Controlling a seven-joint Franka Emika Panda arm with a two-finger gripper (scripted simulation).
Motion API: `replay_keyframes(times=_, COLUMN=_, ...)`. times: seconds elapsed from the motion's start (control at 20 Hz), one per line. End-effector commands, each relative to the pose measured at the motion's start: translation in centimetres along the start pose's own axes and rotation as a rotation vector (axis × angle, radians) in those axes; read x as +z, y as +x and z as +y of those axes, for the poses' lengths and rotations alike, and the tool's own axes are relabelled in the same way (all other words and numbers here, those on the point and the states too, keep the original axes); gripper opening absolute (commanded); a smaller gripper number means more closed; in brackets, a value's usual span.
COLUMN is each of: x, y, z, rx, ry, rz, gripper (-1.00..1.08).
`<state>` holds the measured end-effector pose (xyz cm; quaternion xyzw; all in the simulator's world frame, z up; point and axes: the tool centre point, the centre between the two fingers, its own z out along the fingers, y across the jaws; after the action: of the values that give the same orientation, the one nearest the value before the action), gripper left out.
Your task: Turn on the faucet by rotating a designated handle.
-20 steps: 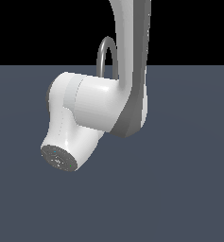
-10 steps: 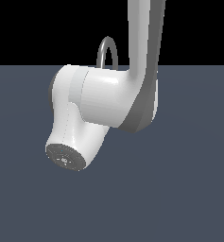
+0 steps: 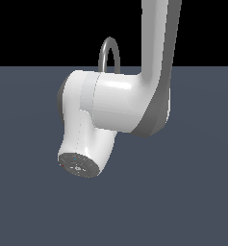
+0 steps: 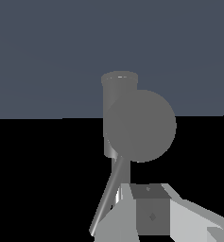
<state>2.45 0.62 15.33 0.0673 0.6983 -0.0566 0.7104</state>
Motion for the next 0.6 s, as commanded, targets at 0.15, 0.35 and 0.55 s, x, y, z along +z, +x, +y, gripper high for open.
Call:
replay_keyframes(times=0.15, x=0.0, y=2.3, z=-2.8, rx=-0.009, ry=0.037, rz=0.011, gripper=-1.00)
replay_keyframes(times=0.35, x=0.0, y=3.8, z=-4.7, rx=-0.013, ry=0.062, rz=0.013, gripper=-1.00)
replay_keyframes(times=0.55, x=0.0, y=5.0, z=-6.2, rx=-0.017, ry=0.080, rz=0.015, gripper=-1.00)
